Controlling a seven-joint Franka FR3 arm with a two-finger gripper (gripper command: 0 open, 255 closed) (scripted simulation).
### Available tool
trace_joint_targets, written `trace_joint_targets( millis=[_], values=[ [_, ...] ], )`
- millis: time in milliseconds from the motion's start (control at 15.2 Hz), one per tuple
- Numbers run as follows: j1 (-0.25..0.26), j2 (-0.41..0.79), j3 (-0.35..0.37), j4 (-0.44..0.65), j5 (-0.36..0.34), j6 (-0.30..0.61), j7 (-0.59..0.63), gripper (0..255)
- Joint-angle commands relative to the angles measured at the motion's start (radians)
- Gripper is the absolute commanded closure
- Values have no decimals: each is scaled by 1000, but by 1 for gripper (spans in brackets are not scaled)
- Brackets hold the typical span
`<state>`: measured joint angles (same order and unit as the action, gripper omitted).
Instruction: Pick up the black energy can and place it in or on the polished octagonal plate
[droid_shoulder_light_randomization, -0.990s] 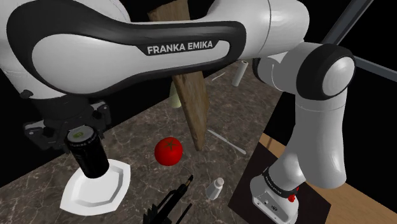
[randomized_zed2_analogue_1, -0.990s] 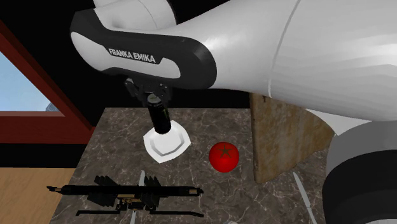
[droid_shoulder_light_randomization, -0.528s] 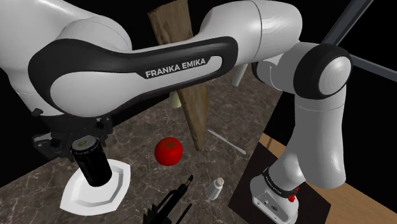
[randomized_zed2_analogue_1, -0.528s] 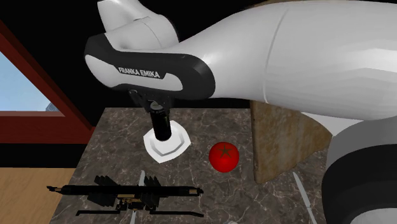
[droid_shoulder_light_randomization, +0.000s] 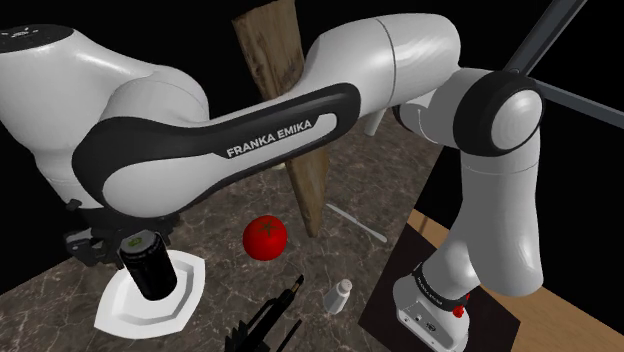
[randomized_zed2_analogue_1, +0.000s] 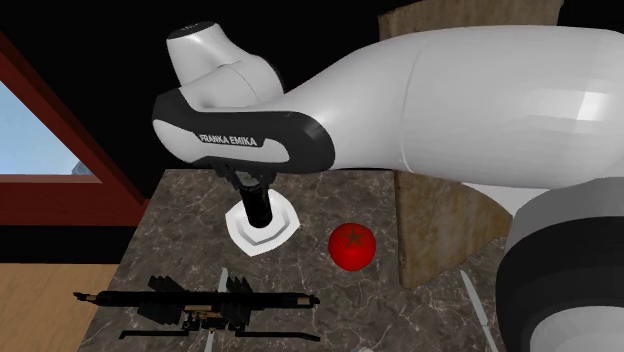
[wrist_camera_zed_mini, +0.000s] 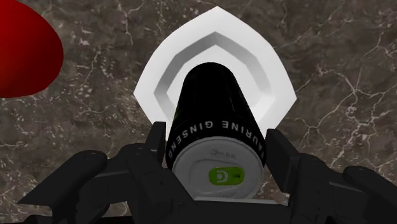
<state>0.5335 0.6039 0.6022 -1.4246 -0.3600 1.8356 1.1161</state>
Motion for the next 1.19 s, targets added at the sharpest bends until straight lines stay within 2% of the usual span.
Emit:
trace_joint_targets(
  millis=[0, 198, 726, 792, 1122],
  values=[
    [0, 11, -4, -12, -6, 23, 3, 255],
    [0, 25, -10, -34, -16, 57, 10, 255],
    [1, 25, -10, -34, -16, 57, 10, 255],
    [1, 25, -10, -34, -16, 57, 10, 0],
    [1, 25, -10, -34, -16, 57, 10, 0]
  ],
)
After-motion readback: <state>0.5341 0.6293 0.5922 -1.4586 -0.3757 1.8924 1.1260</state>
